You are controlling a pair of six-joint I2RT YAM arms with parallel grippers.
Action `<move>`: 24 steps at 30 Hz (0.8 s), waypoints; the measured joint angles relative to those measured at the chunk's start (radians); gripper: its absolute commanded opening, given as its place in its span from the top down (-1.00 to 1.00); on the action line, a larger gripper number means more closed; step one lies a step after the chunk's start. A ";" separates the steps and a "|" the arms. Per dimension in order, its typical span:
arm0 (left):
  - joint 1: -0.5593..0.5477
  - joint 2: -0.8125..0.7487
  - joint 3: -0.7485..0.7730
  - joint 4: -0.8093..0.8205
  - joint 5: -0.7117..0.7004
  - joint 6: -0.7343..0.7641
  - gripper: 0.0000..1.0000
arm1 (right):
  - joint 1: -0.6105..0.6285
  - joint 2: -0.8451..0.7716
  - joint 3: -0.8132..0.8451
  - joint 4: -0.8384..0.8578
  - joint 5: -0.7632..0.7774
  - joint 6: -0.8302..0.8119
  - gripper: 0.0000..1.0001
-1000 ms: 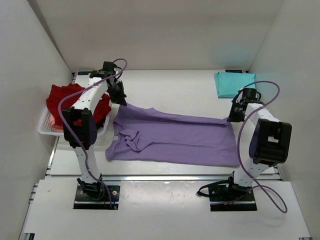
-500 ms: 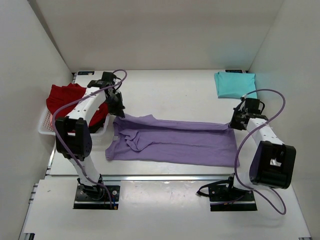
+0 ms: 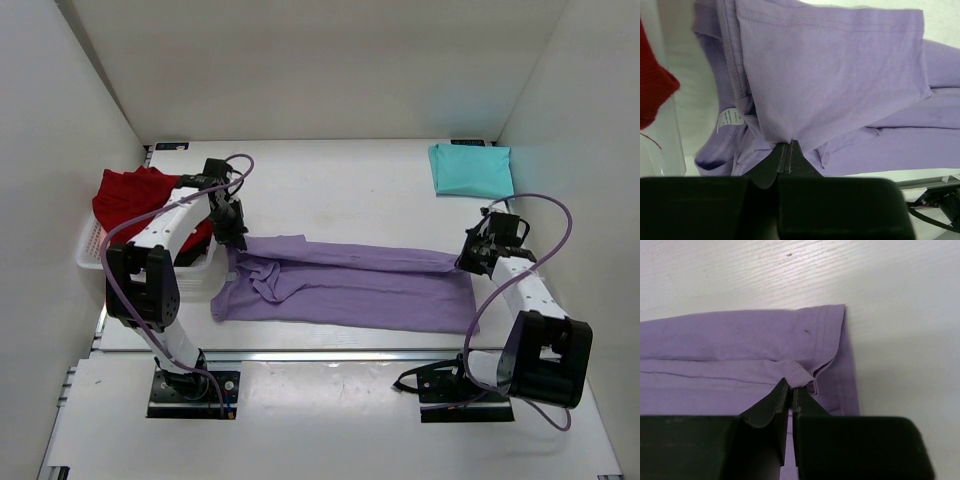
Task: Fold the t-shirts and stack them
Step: Fold the other side of the tshirt into a rectangle
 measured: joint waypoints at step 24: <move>0.002 -0.047 -0.099 0.010 -0.046 -0.023 -0.06 | 0.013 -0.147 -0.072 -0.015 0.030 0.072 0.63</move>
